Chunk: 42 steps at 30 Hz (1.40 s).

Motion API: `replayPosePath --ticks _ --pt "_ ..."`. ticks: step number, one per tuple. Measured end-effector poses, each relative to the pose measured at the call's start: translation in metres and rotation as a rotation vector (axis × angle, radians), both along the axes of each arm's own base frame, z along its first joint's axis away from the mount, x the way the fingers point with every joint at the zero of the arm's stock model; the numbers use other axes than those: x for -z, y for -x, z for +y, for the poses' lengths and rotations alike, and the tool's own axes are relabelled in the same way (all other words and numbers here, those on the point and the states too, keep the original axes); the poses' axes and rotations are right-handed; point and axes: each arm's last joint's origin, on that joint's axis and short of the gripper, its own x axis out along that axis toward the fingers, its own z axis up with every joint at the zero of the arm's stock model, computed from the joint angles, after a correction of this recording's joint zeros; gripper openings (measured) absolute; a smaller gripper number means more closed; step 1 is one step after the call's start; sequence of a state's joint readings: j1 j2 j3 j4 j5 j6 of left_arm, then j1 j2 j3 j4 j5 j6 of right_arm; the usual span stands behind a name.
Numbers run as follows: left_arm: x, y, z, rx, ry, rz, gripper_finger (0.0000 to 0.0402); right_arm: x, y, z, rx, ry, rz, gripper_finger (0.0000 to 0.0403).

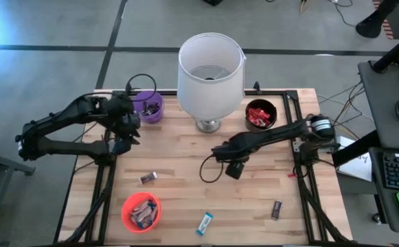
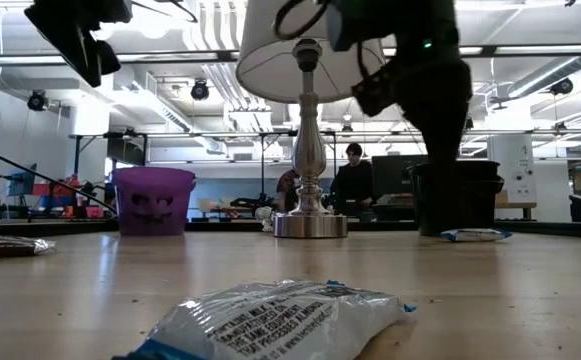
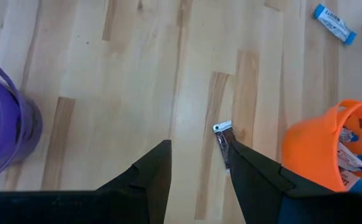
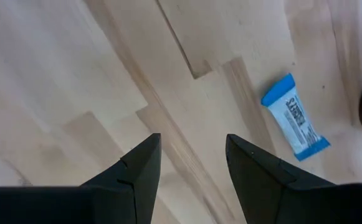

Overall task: Organize candy in baskets
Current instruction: Put the white chocolate bar into the orange bucket

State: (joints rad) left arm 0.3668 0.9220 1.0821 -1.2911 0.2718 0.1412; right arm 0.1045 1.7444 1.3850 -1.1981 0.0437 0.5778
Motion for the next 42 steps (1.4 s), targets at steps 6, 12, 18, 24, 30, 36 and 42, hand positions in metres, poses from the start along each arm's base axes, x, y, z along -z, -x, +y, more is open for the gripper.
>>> replayPosePath --ticks 6,12,18,24,30,36,42 --pt "0.003 -0.005 0.002 0.014 0.000 0.019 0.0140 -0.001 0.030 -0.011 0.016 -0.008 -0.091 0.0171" --pt "0.006 -0.011 0.004 0.029 0.003 0.045 0.0139 0.004 0.056 -0.025 0.024 -0.001 -0.086 0.0171" --pt "0.011 -0.018 0.007 0.028 0.017 0.077 0.0139 0.008 0.067 -0.030 -0.058 0.059 -0.062 0.0168" --pt "0.015 -0.024 0.009 0.006 0.038 0.109 0.0139 0.012 0.069 -0.033 -0.207 0.073 -0.042 0.0164" --pt "0.017 -0.026 0.010 -0.035 0.058 0.123 0.0139 0.014 0.065 -0.046 -0.281 0.004 -0.122 0.0166" --pt "0.017 -0.026 0.010 -0.062 0.070 0.126 0.0139 0.014 0.064 -0.059 -0.369 -0.018 -0.137 0.0166" --pt "0.017 -0.026 0.010 -0.085 0.081 0.129 0.0139 0.015 0.065 -0.070 -0.476 -0.085 -0.168 0.0163"
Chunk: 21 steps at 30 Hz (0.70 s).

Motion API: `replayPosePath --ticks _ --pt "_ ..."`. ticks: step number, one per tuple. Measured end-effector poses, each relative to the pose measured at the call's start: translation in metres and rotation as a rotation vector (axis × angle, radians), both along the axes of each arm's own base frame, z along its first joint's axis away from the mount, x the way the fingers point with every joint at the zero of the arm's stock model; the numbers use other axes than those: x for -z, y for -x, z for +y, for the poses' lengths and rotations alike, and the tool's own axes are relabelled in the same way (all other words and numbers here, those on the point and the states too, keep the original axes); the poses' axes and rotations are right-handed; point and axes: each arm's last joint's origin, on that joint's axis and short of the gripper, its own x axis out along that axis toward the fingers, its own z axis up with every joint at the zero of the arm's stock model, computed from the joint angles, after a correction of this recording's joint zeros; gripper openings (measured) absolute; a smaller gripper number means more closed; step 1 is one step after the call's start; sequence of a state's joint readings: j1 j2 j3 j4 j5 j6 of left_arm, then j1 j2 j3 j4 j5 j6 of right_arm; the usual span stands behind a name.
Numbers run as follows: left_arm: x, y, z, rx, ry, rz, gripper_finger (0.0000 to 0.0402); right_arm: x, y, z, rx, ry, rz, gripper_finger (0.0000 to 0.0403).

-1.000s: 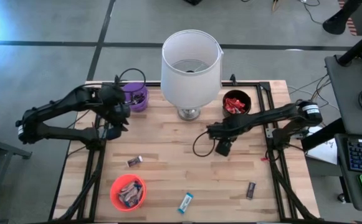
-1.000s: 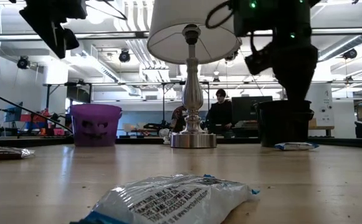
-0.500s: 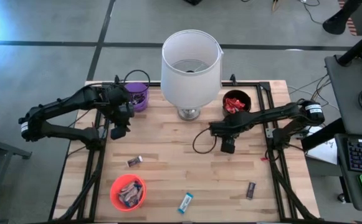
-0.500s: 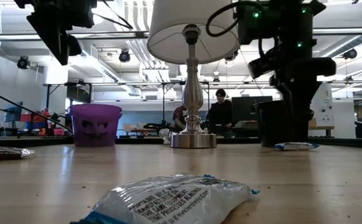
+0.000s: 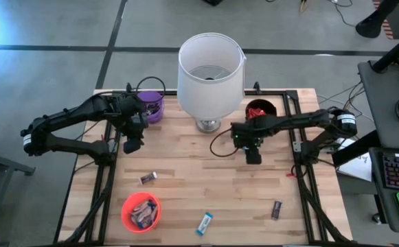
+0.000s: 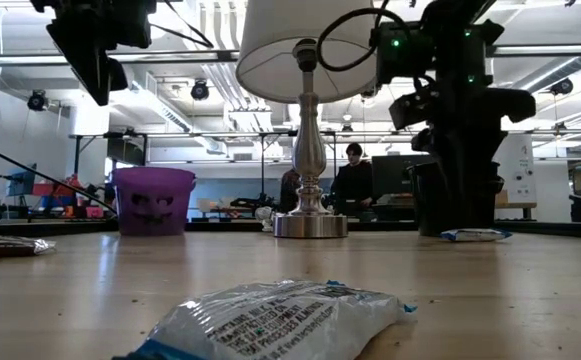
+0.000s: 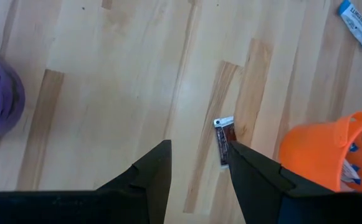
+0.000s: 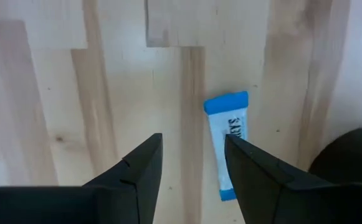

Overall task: Organize candy in baskets
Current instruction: Put the white chocolate bar into the orange bucket

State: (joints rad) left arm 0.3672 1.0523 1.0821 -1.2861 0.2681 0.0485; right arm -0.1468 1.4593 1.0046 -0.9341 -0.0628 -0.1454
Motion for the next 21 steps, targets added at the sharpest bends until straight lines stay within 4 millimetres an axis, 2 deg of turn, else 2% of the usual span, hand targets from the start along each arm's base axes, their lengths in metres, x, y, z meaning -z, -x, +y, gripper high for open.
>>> replayPosePath --ticks 9,21 --pt "0.000 0.000 0.000 -0.017 0.005 -0.003 0.0139 0.012 0.009 -0.017 -0.001 -0.044 0.002 0.0152" --pt "0.000 -0.001 0.000 -0.023 0.005 -0.007 0.0139 0.015 0.010 -0.018 0.022 -0.031 0.005 0.0162"
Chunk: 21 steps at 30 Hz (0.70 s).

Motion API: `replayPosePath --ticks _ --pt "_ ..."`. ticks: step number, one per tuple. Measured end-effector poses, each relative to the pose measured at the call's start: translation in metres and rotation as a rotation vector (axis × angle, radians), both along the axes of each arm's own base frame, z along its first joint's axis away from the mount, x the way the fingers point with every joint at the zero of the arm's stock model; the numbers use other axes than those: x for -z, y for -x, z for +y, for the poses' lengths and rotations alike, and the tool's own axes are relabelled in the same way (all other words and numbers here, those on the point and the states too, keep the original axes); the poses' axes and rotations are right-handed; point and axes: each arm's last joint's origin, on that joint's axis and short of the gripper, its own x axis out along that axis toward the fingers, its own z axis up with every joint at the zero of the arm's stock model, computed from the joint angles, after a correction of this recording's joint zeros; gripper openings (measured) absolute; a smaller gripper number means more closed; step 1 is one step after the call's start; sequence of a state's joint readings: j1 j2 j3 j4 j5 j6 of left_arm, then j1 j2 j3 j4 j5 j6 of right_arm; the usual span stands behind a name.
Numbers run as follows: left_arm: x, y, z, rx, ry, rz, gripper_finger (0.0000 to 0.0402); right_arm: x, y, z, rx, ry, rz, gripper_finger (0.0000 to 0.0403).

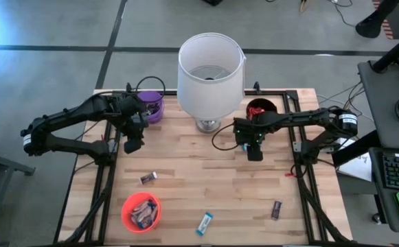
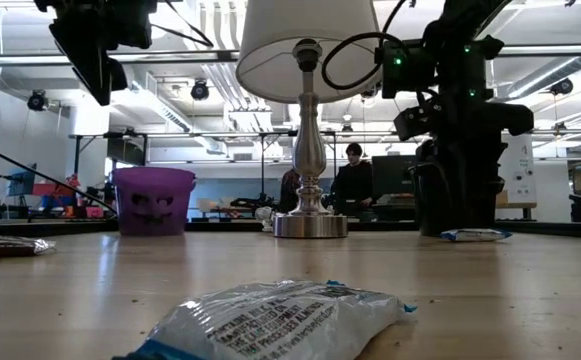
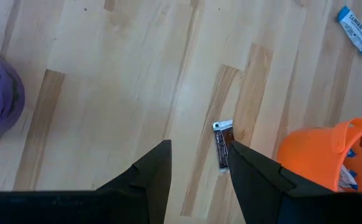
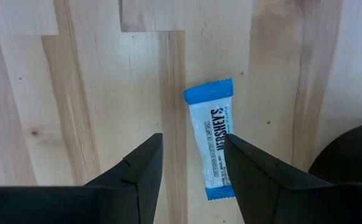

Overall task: Organize candy in baskets
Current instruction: Put the white chocolate bar into the orange bucket

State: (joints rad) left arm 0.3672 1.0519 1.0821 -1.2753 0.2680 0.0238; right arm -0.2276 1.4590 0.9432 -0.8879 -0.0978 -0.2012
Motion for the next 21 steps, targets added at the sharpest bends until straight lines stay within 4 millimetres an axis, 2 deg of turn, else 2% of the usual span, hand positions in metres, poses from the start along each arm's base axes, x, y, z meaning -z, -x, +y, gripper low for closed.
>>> replayPosePath --ticks 21 --pt "0.0020 -0.0001 0.0000 -0.029 0.014 0.009 0.0139 0.0033 0.0021 0.0006 -0.020 -0.009 0.010 0.0162"
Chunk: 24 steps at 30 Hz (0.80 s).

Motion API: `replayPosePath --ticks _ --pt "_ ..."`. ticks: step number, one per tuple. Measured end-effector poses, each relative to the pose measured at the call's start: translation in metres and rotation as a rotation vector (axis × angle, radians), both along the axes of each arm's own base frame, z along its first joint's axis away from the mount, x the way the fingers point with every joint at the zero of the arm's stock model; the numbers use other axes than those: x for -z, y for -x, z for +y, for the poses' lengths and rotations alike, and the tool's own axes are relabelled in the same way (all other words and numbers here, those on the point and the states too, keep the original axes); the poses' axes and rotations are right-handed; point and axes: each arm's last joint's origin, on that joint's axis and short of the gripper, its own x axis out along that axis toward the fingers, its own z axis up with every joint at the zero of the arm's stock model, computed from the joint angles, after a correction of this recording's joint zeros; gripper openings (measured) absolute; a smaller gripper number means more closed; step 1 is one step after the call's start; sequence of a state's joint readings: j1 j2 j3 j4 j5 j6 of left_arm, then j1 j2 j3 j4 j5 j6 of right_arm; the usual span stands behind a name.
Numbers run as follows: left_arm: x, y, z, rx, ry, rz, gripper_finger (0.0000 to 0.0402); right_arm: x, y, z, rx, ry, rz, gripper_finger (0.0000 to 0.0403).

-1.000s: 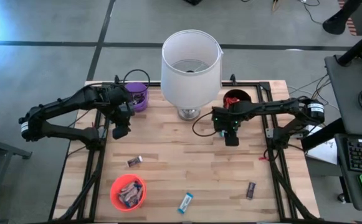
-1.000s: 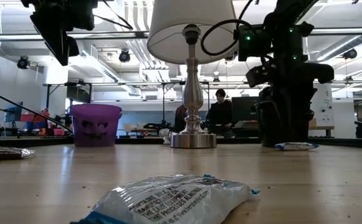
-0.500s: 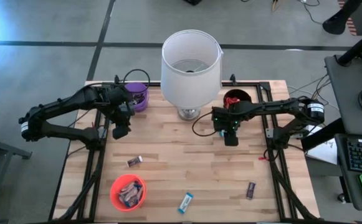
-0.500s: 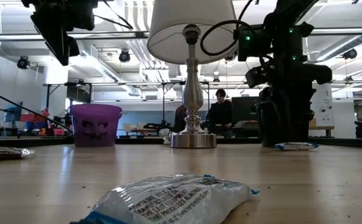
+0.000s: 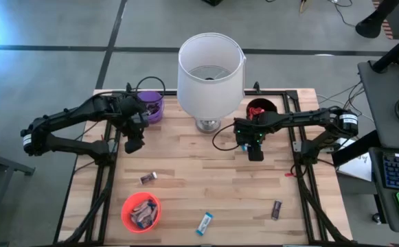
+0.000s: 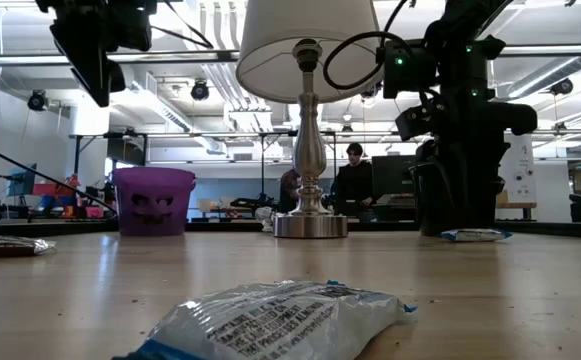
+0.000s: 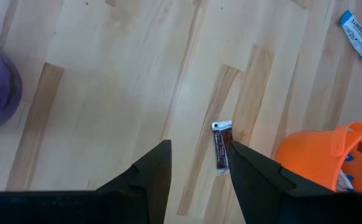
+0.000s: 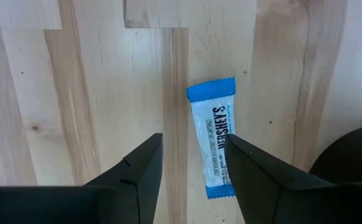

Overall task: Organize candy in baskets
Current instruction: Put the white chocolate bar into the orange bucket

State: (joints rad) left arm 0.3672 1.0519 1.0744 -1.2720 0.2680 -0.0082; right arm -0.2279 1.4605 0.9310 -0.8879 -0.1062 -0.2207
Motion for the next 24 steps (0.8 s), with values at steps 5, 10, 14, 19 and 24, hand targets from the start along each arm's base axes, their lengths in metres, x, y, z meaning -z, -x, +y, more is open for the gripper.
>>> replayPosePath --ticks 5,10,14,19,24 --pt "0.0011 0.0000 0.0003 -0.004 -0.005 0.006 0.0139 0.0001 0.0001 0.0001 -0.001 -0.003 0.000 0.0157" --pt "0.0013 0.0003 0.0012 -0.015 -0.035 0.017 0.0139 0.0003 0.0001 0.0003 -0.001 -0.005 0.000 0.0159" --pt "0.0014 0.0003 0.0014 -0.018 -0.042 0.020 0.0139 0.0003 0.0001 0.0004 -0.006 -0.008 0.000 0.0159" --pt "0.0013 0.0000 0.0016 -0.038 -0.037 0.019 0.0139 0.0006 0.0004 0.0005 -0.016 -0.009 0.001 0.0158" --pt "0.0013 0.0000 0.0015 -0.050 -0.032 0.021 0.0139 0.0011 0.0003 0.0005 -0.034 -0.007 -0.003 0.0160"
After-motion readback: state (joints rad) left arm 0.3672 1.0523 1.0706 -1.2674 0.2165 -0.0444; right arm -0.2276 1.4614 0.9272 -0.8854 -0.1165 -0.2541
